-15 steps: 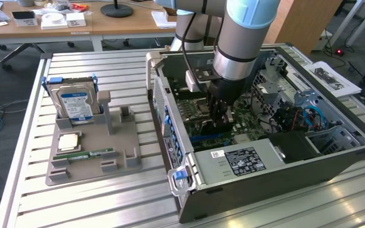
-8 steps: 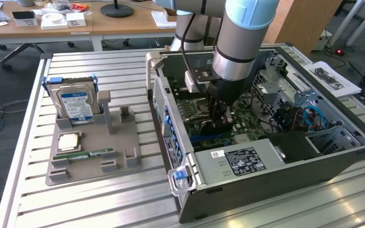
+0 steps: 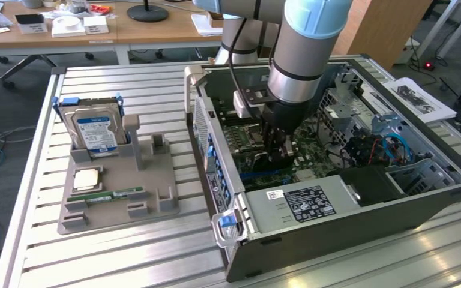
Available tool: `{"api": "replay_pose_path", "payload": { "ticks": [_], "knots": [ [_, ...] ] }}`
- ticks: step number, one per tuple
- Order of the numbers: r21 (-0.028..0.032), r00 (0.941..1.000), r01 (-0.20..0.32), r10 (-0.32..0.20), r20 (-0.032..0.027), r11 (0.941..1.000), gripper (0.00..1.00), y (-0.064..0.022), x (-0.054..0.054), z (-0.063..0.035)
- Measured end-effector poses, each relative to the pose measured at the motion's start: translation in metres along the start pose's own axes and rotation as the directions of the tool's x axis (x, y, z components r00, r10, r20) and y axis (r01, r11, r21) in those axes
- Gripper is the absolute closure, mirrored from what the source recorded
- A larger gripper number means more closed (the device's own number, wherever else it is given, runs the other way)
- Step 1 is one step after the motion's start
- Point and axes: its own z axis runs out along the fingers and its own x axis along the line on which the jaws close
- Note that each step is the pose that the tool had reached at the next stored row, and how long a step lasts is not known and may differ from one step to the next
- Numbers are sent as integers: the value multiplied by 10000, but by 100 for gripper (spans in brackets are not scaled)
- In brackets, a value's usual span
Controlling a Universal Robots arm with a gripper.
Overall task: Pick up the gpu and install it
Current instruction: 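Insert the gpu into the slot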
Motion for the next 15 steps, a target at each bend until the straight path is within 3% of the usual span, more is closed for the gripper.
{"api": "replay_pose_path", "payload": {
  "ticks": [15],
  "knots": [
    [0,10000,1,-1,0,10000,73,0,0,21]
  ]
}}
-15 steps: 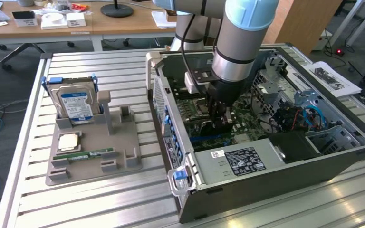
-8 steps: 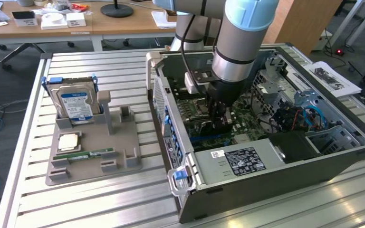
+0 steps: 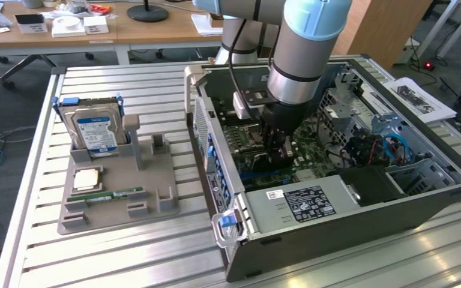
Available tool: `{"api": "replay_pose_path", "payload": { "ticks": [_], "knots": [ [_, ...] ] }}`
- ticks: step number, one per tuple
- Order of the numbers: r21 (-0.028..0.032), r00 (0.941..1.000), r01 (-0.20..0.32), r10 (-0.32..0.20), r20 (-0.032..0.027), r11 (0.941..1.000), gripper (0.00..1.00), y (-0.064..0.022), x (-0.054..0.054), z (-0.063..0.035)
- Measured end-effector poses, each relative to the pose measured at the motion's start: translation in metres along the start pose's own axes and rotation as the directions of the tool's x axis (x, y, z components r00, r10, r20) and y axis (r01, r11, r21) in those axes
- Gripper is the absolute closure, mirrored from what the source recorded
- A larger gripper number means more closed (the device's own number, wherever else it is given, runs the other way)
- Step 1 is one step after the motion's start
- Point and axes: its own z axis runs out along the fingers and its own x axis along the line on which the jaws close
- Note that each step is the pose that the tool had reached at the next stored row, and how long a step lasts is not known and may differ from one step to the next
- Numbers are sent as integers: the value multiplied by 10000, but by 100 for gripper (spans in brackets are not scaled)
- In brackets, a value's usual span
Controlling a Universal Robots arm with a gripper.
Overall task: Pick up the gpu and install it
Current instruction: 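Insert the gpu into the slot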
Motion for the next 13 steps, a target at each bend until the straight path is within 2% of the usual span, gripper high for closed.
{"api": "replay_pose_path", "payload": {
  "ticks": [13],
  "knots": [
    [0,10000,0,0,0,10000,73,1,0,14]
  ]
}}
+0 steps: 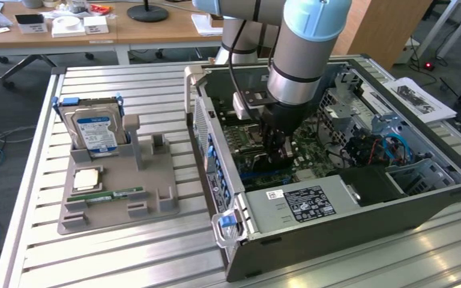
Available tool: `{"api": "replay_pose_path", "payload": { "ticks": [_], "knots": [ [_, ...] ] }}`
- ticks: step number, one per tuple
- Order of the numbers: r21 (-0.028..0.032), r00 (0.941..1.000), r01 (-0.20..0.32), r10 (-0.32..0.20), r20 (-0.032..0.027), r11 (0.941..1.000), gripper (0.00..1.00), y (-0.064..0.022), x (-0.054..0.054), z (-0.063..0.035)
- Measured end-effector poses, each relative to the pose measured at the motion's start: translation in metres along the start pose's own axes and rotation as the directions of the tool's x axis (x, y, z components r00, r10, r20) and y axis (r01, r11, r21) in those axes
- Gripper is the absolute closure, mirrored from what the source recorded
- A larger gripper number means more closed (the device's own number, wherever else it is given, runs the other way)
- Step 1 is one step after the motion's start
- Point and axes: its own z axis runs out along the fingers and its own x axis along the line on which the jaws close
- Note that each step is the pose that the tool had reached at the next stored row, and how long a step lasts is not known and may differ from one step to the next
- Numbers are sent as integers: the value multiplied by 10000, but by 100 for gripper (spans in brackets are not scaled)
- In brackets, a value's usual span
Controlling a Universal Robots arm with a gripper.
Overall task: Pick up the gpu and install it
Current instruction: 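Insert the gpu into the slot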
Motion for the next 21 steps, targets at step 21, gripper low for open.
{"api": "replay_pose_path", "payload": {
  "ticks": [21],
  "knots": [
    [0,10000,0,0,1,10000,73,1,0,8]
  ]
}}
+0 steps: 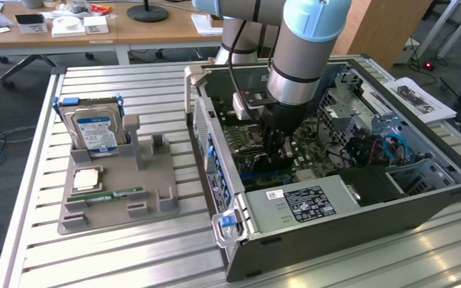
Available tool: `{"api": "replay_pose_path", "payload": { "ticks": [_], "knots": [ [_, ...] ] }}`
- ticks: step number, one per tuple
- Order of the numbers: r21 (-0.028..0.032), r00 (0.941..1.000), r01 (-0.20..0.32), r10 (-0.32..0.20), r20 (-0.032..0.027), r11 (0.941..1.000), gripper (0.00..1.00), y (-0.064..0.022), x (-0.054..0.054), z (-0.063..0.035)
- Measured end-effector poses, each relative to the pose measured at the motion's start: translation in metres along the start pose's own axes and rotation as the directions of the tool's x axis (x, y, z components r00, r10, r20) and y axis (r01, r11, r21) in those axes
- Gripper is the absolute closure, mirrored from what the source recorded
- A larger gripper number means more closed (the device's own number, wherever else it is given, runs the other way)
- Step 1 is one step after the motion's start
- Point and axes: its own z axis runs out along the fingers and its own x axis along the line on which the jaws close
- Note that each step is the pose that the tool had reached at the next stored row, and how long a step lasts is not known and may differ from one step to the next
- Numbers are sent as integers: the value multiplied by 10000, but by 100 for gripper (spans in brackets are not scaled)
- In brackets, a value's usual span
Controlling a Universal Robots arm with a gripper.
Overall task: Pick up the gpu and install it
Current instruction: 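Insert the gpu into the slot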
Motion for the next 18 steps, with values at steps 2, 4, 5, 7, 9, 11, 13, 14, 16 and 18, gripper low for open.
{"api": "replay_pose_path", "payload": {
  "ticks": [2,4,5,7,9,11,13,14,16,18],
  "knots": [
    [1,10000,0,0,0,10000,73,2,0,0],
    [0,10000,0,0,0,10000,73,3,0,1],
    [0,10000,0,0,1,10000,73,3,0,1],
    [0,10000,0,0,-1,10000,73,5,1,2],
    [-1,10000,0,0,-1,10000,73,6,1,2],
    [0,10000,0,0,-1,10000,73,6,0,3],
    [0,10000,0,0,0,10000,73,8,0,4],
    [0,10000,-1,1,0,10000,73,9,1,5],
    [-1,10000,1,-1,-1,10000,73,11,1,5],
    [0,10000,1,-1,-1,10000,73,12,1,6]
  ]
}}
